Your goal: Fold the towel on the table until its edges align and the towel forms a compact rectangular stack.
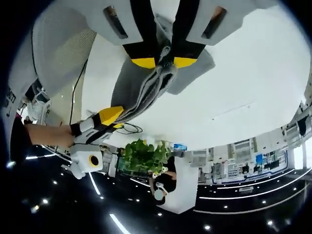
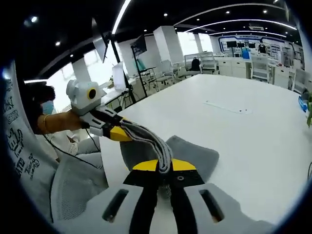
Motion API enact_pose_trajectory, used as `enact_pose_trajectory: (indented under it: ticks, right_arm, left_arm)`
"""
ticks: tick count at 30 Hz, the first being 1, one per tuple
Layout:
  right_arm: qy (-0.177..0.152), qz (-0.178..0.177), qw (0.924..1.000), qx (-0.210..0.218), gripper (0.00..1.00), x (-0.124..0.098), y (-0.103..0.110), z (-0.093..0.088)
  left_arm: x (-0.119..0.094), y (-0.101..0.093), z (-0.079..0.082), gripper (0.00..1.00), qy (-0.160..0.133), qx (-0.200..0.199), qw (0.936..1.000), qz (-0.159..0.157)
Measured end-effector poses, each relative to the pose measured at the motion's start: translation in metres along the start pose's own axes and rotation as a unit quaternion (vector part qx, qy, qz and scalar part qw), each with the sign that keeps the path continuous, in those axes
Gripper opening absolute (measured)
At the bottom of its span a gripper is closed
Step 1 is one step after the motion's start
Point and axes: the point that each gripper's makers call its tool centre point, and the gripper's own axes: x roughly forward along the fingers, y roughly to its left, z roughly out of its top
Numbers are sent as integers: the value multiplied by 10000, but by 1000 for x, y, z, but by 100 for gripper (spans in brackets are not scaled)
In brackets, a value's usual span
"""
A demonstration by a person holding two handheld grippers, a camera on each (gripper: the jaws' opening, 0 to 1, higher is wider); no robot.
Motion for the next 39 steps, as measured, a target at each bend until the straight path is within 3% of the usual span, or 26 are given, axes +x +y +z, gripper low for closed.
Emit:
enact_pose_trajectory:
  ticks: [12,21,26,32,34,39]
  right_arm:
    - [116,-71,9997,193,6,25,-30,4]
    - [-30,203,9997,162,6,9,-8,12]
    - [-207,273,9994,67,6,-4,5,26]
    - [-306,363,9989,-57,5,-17,23,35]
    - [-312,347,9986,-257,5,-21,29,38]
    - [-501,335,9979,-216,5,-33,36,51]
  left_arm:
    - [20,21,-3,9,-174,-383,9991,110]
    - [-2,12,12,8,-361,-209,9991,31]
    - [-16,2,33,8,-584,85,9983,-12]
    - [-28,-3,43,7,-659,37,9978,-28]
    - [-33,-6,49,7,-709,155,9974,-20]
    - [-46,-14,67,7,-893,407,9952,-40]
